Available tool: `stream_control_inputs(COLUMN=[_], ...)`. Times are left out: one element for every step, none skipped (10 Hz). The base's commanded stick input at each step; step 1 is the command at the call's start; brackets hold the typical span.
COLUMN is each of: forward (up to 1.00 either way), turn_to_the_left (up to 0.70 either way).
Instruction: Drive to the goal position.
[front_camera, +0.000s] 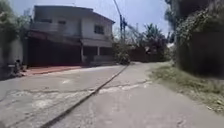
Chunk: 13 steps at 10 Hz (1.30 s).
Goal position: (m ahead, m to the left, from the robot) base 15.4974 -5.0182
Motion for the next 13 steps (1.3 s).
stream_control_inputs(forward=[1.0,1.0,1.0,1.0,1.0,1.0,1.0,1.0,1.0,1.0,1.0,1.0,1.0], turn_to_the_left=[0.01,0.01,0.01,0.01,0.01,0.01,0.01,0.01,0.01,0.01,0.01,0.01,0.01])
